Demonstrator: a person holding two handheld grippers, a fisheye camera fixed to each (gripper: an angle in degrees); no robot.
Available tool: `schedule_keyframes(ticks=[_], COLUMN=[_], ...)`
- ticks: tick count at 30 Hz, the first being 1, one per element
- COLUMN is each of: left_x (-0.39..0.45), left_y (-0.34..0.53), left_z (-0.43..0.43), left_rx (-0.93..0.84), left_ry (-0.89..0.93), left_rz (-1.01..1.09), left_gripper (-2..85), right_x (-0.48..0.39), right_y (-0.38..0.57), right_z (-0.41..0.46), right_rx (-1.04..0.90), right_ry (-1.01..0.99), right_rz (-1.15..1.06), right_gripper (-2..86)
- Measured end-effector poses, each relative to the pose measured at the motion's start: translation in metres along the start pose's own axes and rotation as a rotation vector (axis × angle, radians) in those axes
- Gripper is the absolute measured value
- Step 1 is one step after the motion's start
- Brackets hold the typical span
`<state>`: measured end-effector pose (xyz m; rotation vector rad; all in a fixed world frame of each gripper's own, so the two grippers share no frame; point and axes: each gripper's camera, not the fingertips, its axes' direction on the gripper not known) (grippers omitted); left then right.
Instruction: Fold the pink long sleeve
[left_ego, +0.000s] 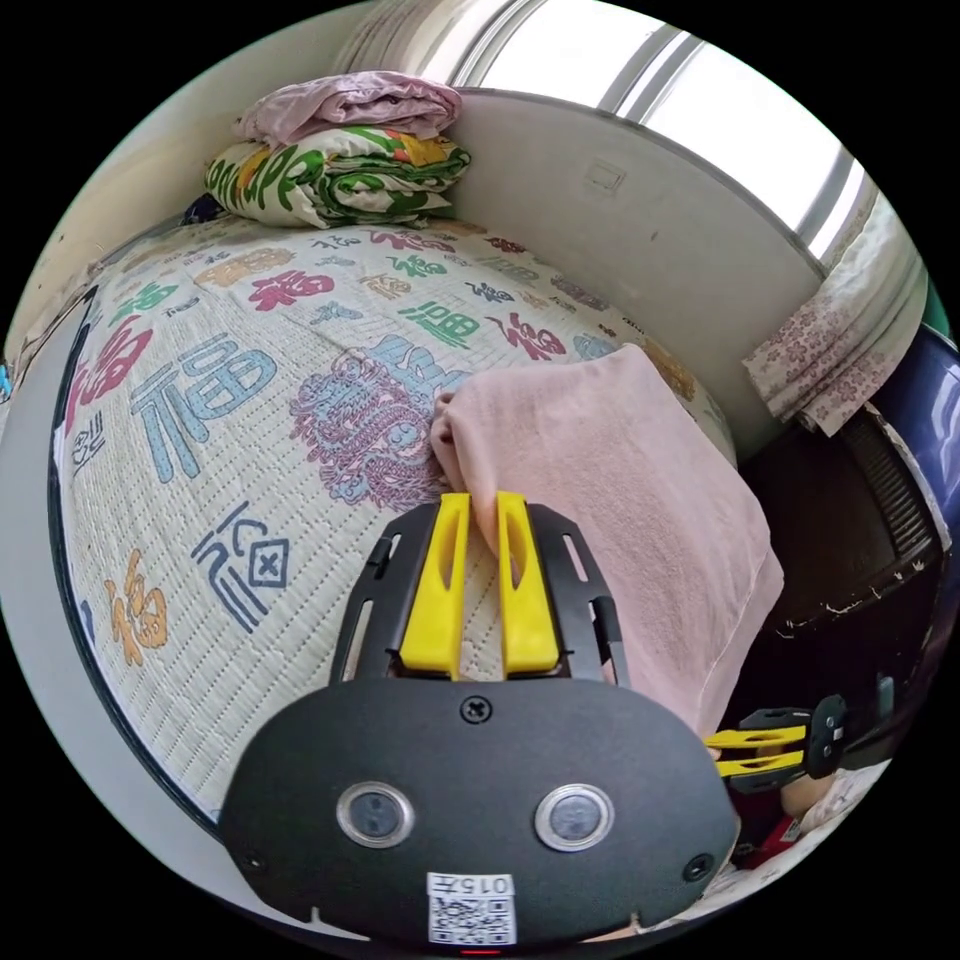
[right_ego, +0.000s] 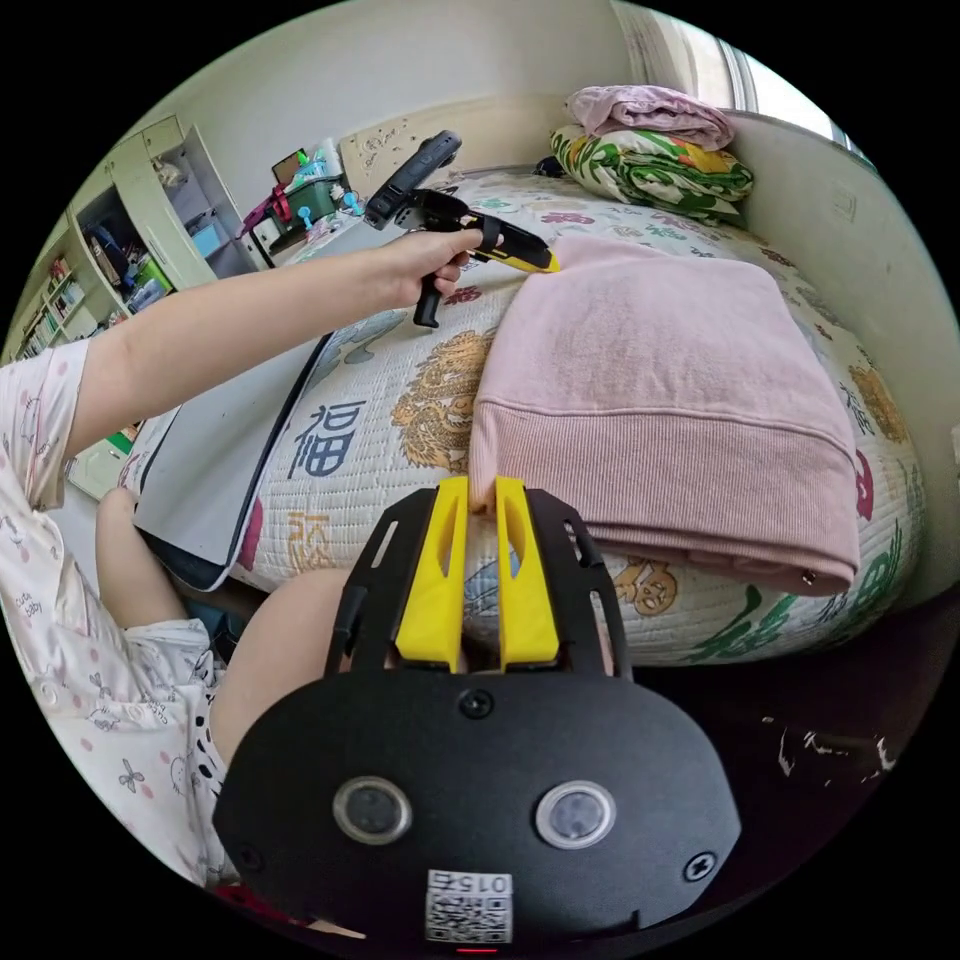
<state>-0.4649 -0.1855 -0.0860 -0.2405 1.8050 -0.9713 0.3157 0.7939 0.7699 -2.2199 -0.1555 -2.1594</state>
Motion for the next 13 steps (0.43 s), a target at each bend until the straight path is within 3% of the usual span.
schedule_keyframes(ticks=[6, 9, 13], left_x=[-0.002, 0.003, 0.027], left_y=[0.057, 0.112, 0.241], left_z=[-0.032, -0.079, -0.178], left_rx=[0.045, 0.148, 0.384], left_ry=[0.036, 0.028, -0.055], left_rz=[-0.075, -0.075, -0.044], left_gripper=[6.1, 6.6, 8.8], right_x=[0.016, -0.004, -0.054], right_y=[0.029, 0.041, 0.089], right_z=[-0.015, -0.086, -0.196], right_rx=[0.031, 0.327, 0.943], right_ry=[0.044, 0.065, -0.116], right_rz=[0.243, 0.302, 0.335], right_gripper=[0.8, -0.1, -0.4])
